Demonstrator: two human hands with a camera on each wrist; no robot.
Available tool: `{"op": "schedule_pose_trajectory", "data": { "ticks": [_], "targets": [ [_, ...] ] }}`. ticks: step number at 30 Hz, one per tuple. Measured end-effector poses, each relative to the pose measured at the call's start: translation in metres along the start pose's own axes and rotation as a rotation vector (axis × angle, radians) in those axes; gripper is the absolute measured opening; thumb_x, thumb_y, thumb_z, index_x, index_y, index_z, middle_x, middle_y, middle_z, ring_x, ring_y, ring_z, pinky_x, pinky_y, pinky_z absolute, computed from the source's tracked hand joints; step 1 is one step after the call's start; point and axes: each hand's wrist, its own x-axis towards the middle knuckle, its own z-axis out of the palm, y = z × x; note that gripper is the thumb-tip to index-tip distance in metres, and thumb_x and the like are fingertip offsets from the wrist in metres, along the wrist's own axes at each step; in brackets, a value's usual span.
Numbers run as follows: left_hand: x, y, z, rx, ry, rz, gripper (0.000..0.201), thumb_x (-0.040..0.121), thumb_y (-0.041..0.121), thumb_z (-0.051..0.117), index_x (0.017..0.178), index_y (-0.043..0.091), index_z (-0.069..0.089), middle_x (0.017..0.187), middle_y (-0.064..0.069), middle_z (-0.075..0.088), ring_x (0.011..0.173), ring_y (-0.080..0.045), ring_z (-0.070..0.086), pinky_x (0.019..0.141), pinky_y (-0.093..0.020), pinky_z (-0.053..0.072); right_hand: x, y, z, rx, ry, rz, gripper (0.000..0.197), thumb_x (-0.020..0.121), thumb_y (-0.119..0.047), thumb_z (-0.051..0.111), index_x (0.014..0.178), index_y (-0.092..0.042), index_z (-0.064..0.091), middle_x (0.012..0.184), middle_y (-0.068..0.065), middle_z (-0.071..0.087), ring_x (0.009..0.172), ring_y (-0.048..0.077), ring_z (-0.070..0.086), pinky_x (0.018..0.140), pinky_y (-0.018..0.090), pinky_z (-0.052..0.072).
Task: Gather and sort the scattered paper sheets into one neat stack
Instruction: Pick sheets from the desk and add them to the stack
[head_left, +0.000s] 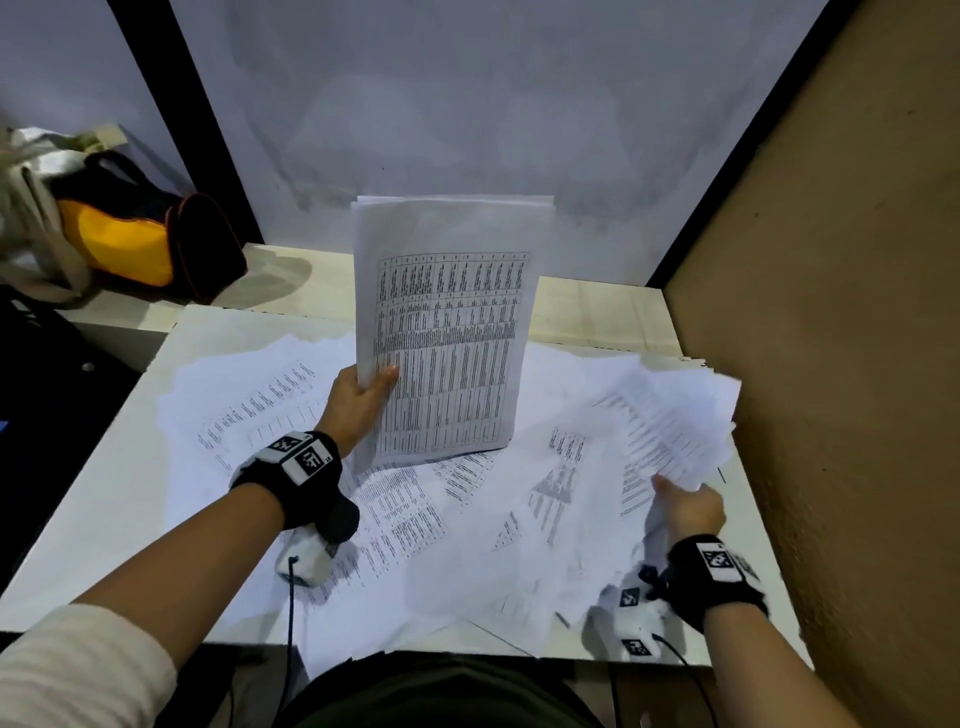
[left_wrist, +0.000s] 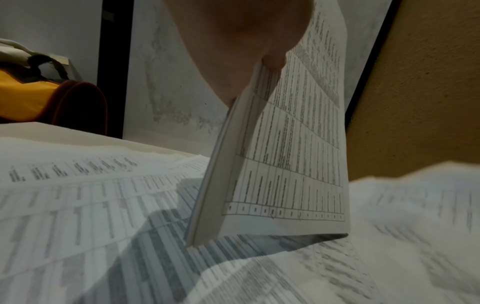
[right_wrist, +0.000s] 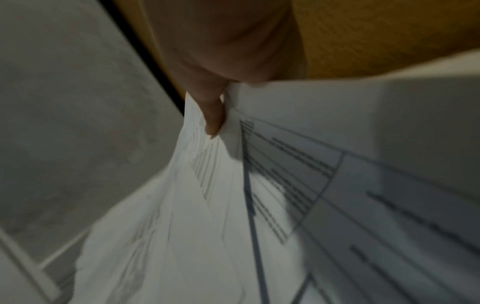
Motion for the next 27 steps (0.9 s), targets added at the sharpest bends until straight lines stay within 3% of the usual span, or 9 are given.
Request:
{"op": "schedule_pose_trajectory", "data": {
  "ticks": [3, 6, 8, 12, 16, 19, 24, 27],
  "targets": [
    [0.0, -0.003, -0.006, 0.001, -0.026, -0.015, 0.036, 0.095, 0.025, 0.045, 0.092, -0.009, 0.057, 0.083, -0.016, 0.054, 0.079, -0.022, 0.053, 0.075, -0.037, 0.047, 0.001, -0.029, -0.022, -0.091, 0.051, -0.174, 0.041, 0.085, -0.018, 0.066, 0.115, 0.009, 0.059, 0.117, 0.028, 0.061, 0.106, 0.041, 0.059, 0.087, 0.039, 0.046],
    [-0.002, -0.005, -0.007, -0.006, -0.03, 0.001, 0.038, 0.095, 0.026, 0.046, 0.092, -0.01, 0.057, 0.082, -0.015, 0.053, 0.079, -0.022, 0.052, 0.075, -0.038, 0.046, 0.006, -0.047, -0.039, -0.171, 0.057, -0.276, 0.04, 0.085, -0.018, 0.066, 0.112, 0.01, 0.06, 0.115, 0.03, 0.061, 0.106, 0.043, 0.058, 0.086, 0.041, 0.045],
    [-0.003, -0.004, -0.005, -0.008, -0.02, 0.005, 0.032, 0.096, 0.024, 0.046, 0.081, -0.002, 0.057, 0.075, -0.013, 0.051, 0.073, -0.02, 0.049, 0.07, -0.035, 0.043, 0.008, -0.055, -0.042, -0.227, 0.015, -0.326, 0.039, 0.085, -0.019, 0.066, 0.109, 0.011, 0.06, 0.113, 0.029, 0.062, 0.103, 0.042, 0.058, 0.081, 0.039, 0.045],
    [-0.005, 0.0, 0.004, 0.002, -0.008, 0.002, 0.034, 0.096, 0.021, 0.046, 0.062, 0.015, 0.044, 0.059, -0.001, 0.039, 0.057, -0.015, 0.038, 0.059, -0.024, 0.033, 0.008, -0.059, -0.032, -0.27, -0.101, -0.39, 0.031, 0.084, -0.016, 0.066, 0.103, 0.009, 0.063, 0.103, 0.026, 0.065, 0.092, 0.038, 0.063, 0.078, 0.041, 0.052],
    [-0.004, -0.001, 0.01, -0.022, -0.012, -0.021, 0.03, 0.096, 0.023, 0.046, 0.069, 0.01, 0.047, 0.063, -0.006, 0.04, 0.059, -0.016, 0.039, 0.059, -0.025, 0.035, -0.008, -0.048, -0.008, -0.29, -0.118, -0.369, 0.03, 0.087, -0.016, 0.062, 0.105, 0.008, 0.062, 0.104, 0.027, 0.064, 0.092, 0.037, 0.062, 0.07, 0.032, 0.043],
    [-0.005, -0.002, 0.011, -0.029, -0.025, -0.058, 0.024, 0.095, 0.028, 0.048, 0.084, 0.008, 0.054, 0.075, -0.012, 0.046, 0.07, -0.019, 0.046, 0.066, -0.033, 0.04, -0.014, -0.05, 0.001, -0.283, -0.122, -0.329, 0.032, 0.086, -0.018, 0.064, 0.106, 0.006, 0.062, 0.107, 0.026, 0.065, 0.093, 0.037, 0.063, 0.076, 0.036, 0.051],
    [-0.007, -0.002, 0.003, -0.075, 0.047, -0.062, 0.03, 0.094, 0.024, 0.049, 0.066, 0.014, 0.046, 0.062, -0.003, 0.04, 0.057, -0.017, 0.04, 0.061, -0.027, 0.037, 0.003, -0.089, -0.024, -0.229, -0.014, -0.46, 0.028, 0.084, -0.015, 0.065, 0.105, 0.003, 0.065, 0.105, 0.024, 0.066, 0.097, 0.034, 0.061, 0.075, 0.033, 0.043],
    [-0.009, 0.0, 0.003, -0.096, 0.086, -0.051, 0.029, 0.095, 0.019, 0.048, 0.066, 0.015, 0.046, 0.058, 0.002, 0.041, 0.052, -0.01, 0.041, 0.054, -0.023, 0.034, 0.012, -0.098, -0.034, -0.222, -0.025, -0.467, 0.028, 0.085, -0.015, 0.065, 0.108, 0.0, 0.065, 0.109, 0.021, 0.066, 0.099, 0.032, 0.062, 0.081, 0.034, 0.045]
  ]
}}
